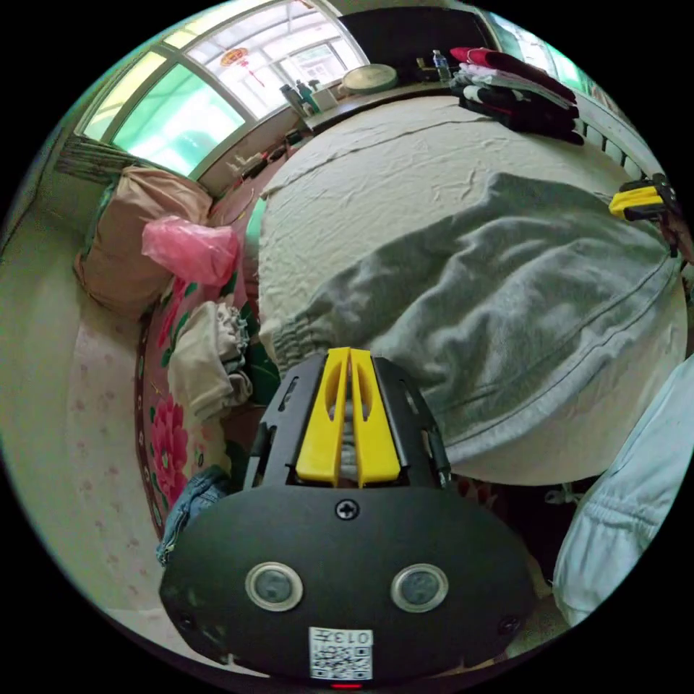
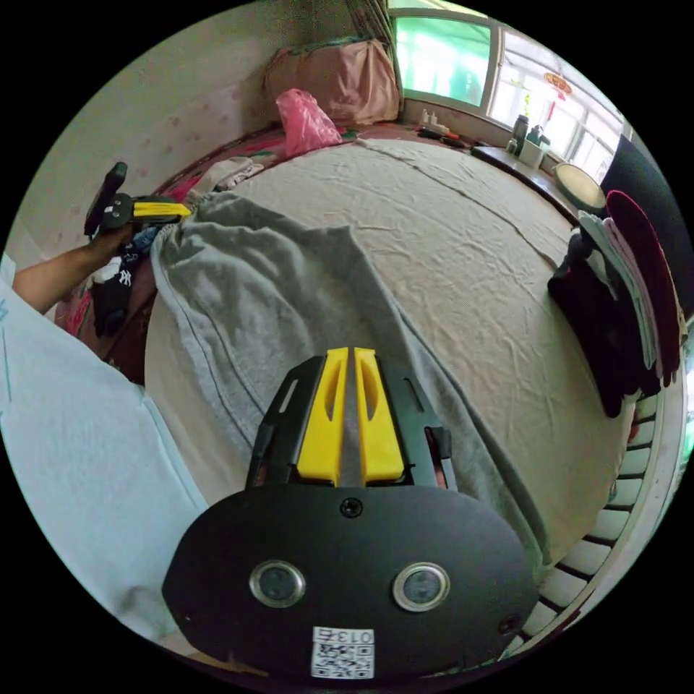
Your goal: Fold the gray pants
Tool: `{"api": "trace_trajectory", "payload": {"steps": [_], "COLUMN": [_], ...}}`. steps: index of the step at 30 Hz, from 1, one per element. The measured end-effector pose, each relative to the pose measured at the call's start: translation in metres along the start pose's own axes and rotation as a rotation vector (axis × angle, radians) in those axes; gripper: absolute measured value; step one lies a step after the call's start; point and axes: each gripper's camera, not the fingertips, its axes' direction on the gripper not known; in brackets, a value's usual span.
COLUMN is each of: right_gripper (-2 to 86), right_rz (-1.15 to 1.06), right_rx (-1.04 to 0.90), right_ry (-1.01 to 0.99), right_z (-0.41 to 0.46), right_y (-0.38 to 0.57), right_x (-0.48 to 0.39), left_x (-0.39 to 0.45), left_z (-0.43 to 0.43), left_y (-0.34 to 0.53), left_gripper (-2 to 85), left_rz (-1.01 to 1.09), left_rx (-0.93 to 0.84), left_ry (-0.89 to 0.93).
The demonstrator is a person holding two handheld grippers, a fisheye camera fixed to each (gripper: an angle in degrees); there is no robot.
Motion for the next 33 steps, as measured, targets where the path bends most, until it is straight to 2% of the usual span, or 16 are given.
{"api": "trace_trajectory", "payload": {"steps": [3, 5, 7, 8, 10, 14, 18, 21, 24, 26, 29, 33], "right_gripper": [0.4, 0.3, 0.5, 0.8, 1.4, 5.1, 6.5, 5.2, 4.1, 3.5, 2.4, 1.4], "right_rz": [0.034, 0.041, 0.072, 0.105, 0.040, -0.255, -0.470, -0.490, -0.525, -0.535, -0.524, -0.544], "right_rx": [-0.123, -0.055, -0.109, -0.139, -0.058, 0.062, 0.000, -0.036, -0.116, -0.097, -0.109, -0.070], "right_ry": [0.067, 0.049, 0.030, 0.027, -0.006, -0.150, -0.197, -0.173, -0.132, -0.110, -0.118, -0.088], "right_z": [0.032, 0.029, 0.026, 0.020, 0.000, -0.019, 0.013, 0.034, 0.057, 0.059, 0.059, 0.058], "right_y": [0.007, 0.016, 0.013, 0.008, -0.001, -0.036, -0.059, -0.066, -0.068, -0.068, -0.068, -0.050], "right_x": [-0.008, -0.003, 0.007, 0.012, -0.002, -0.091, -0.177, -0.199, -0.214, -0.218, -0.221, -0.226], "left_x": [-0.004, -0.011, -0.024, -0.035, -0.049, -0.071, -0.089, -0.097, -0.103, -0.109, -0.112, -0.104], "left_z": [0.024, 0.031, 0.034, 0.033, 0.024, -0.002, -0.004, 0.009, 0.027, 0.047, 0.058, 0.069], "left_y": [0.012, 0.015, 0.013, 0.011, 0.015, 0.054, 0.089, 0.099, 0.097, 0.094, 0.088, 0.079], "left_gripper": [-0.4, -0.3, -0.3, -0.2, 0.1, 2.3, 9.9, 11.9, 10.3, 8.8, 2.4, 0.5], "left_rz": [0.069, 0.143, 0.136, 0.091, 0.006, -0.228, -0.412, -0.457, -0.503, -0.540, -0.445, -0.295], "left_rx": [-0.049, -0.011, -0.003, -0.016, -0.007, 0.054, 0.030, 0.007, 0.022, -0.011, -0.042, -0.071], "left_ry": [0.033, 0.043, 0.103, 0.162, 0.218, 0.068, 0.056, 0.156, 0.237, 0.304, 0.314, 0.218]}}
